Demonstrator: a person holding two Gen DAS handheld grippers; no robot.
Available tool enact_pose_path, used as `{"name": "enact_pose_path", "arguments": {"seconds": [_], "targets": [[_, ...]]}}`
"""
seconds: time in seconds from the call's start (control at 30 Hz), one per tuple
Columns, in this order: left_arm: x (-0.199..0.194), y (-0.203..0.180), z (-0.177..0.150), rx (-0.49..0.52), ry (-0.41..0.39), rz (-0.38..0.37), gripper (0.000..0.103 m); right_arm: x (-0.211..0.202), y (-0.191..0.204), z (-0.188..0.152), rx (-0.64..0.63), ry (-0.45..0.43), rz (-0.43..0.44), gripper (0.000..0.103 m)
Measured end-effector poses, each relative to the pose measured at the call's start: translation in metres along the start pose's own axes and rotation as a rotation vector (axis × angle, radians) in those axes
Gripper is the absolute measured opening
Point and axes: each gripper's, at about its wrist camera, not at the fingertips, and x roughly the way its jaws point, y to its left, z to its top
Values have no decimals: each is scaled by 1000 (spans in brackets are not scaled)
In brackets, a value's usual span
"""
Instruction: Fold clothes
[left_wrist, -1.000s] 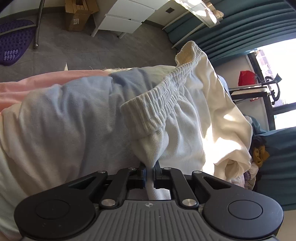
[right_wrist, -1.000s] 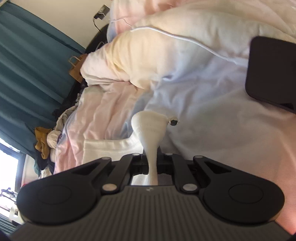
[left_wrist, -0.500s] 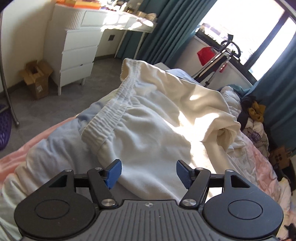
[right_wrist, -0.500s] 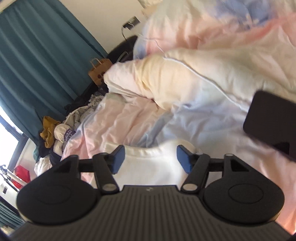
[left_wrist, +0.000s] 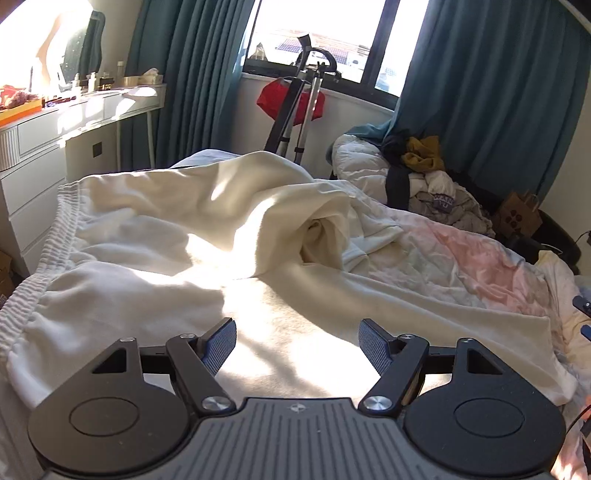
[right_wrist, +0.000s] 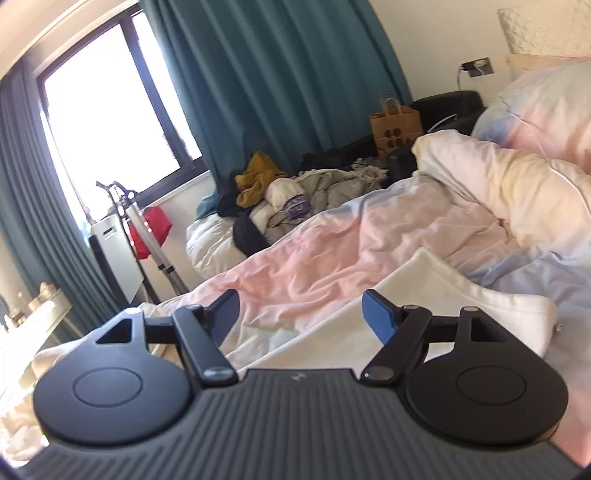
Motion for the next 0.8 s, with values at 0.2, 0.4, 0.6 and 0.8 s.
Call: {"name": "enact_pose_path", "arguments": {"seconds": [0.2,0.4,0.6,0.8], "targets": [[56,-39,18,43,4,-49,75,8,34,-16,-106,33,167,76],[109,-53,22,109,18,-46,75,21,67,-40,-229,102,271,76],[152,-26,22,74,43,-11,75,76,92,-62,-187,271,338,76],[190,1,12,28,109,-27,75,162,128,-73,-63,415,391,76]]}}
